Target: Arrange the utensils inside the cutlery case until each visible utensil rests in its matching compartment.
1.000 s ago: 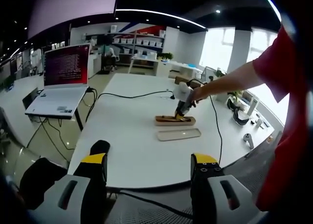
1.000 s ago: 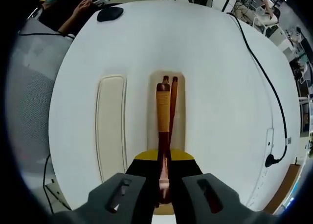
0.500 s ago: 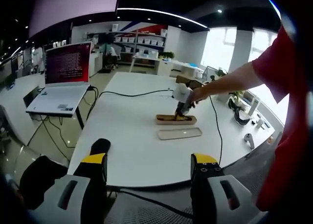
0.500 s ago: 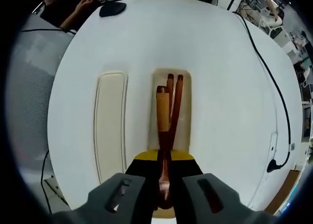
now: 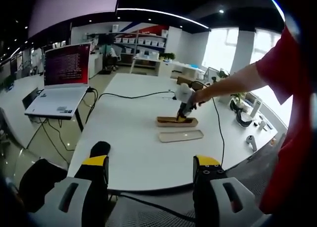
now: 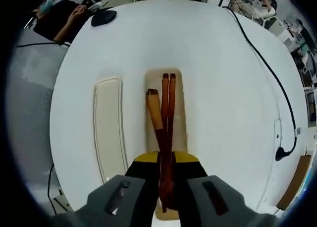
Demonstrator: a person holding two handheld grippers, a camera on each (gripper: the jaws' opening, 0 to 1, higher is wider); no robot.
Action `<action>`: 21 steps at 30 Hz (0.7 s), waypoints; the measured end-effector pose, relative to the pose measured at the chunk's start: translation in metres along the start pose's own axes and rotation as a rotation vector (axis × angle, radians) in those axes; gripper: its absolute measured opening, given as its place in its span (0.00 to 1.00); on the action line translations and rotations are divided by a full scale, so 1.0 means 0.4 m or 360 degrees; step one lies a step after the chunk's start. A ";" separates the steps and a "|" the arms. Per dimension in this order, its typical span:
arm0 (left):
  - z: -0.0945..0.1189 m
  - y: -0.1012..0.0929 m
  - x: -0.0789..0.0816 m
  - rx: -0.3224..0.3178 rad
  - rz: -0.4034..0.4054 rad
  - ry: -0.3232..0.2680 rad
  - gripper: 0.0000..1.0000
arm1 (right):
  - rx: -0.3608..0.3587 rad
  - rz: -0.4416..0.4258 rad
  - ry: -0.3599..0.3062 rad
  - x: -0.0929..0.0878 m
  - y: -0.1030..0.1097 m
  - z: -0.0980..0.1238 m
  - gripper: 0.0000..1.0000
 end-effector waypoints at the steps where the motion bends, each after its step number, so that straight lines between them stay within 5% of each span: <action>1: 0.000 0.000 0.001 -0.0001 0.0001 -0.0004 0.71 | 0.0003 -0.0037 -0.0017 -0.003 -0.008 0.000 0.04; 8: 0.004 -0.002 0.006 -0.0016 -0.0010 -0.0020 0.71 | -0.0079 -0.0139 -0.0065 -0.028 -0.053 0.030 0.01; 21: 0.017 -0.015 0.024 -0.0061 -0.0052 -0.0062 0.71 | -0.0221 -0.0125 -0.0110 -0.018 0.009 0.125 0.04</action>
Point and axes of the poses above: the point that each gripper's makers call its tool centre point, and the gripper's own axes: z roughly backward along the fingers, y roughly to its left, x roughly out of its top, the point moved 8 cm from there along z, roughly backward along the fingers, and after that the axes turned 9 degrees about z, right-handed, at the moved point
